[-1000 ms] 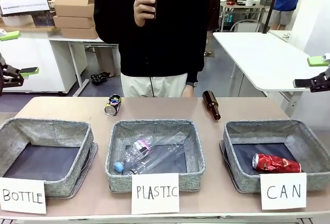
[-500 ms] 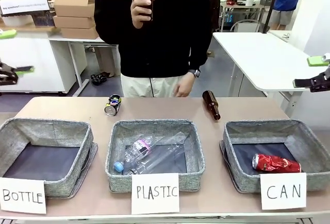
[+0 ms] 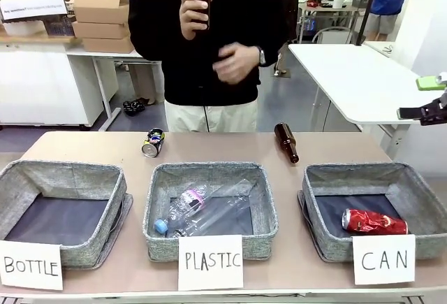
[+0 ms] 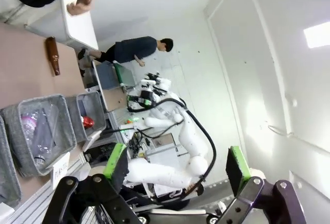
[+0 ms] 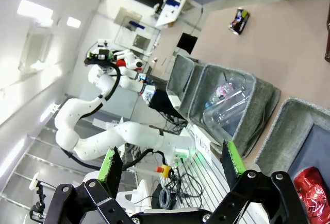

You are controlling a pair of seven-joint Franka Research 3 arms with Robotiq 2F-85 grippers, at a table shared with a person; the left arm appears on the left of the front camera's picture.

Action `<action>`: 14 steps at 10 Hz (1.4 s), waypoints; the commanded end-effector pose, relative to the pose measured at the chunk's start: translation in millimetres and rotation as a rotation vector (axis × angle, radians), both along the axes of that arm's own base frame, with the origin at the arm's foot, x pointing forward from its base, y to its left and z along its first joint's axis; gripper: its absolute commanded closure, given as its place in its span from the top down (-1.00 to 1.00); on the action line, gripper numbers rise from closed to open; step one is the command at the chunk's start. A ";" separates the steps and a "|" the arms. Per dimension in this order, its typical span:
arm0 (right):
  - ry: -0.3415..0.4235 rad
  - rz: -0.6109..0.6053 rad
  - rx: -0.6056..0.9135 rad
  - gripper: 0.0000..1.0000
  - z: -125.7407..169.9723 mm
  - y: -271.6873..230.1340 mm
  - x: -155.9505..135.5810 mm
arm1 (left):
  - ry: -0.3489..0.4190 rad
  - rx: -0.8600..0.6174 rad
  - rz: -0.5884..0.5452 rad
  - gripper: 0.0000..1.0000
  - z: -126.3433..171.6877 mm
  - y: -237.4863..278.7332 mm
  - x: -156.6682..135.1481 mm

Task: Sort the can waste into the basket.
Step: Pick up the can waste from the table and place it in the right Fabric basket.

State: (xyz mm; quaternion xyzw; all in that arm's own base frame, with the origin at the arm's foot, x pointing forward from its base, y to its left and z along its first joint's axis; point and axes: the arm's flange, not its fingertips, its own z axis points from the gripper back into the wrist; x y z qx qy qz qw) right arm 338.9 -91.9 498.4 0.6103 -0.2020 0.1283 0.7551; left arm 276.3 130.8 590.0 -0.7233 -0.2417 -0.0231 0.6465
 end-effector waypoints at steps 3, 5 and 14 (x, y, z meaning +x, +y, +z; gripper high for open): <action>-0.015 0.011 -0.004 1.00 1.4 -0.9 -0.9 | 0.011 0.017 0.031 1.00 -1.5 -2.5 4.4; -0.015 0.011 -0.004 1.00 1.4 -0.9 -0.9 | 0.011 0.017 0.031 1.00 -1.5 -2.5 4.4; -0.015 0.011 -0.004 1.00 1.4 -0.9 -0.9 | 0.011 0.017 0.031 1.00 -1.5 -2.5 4.4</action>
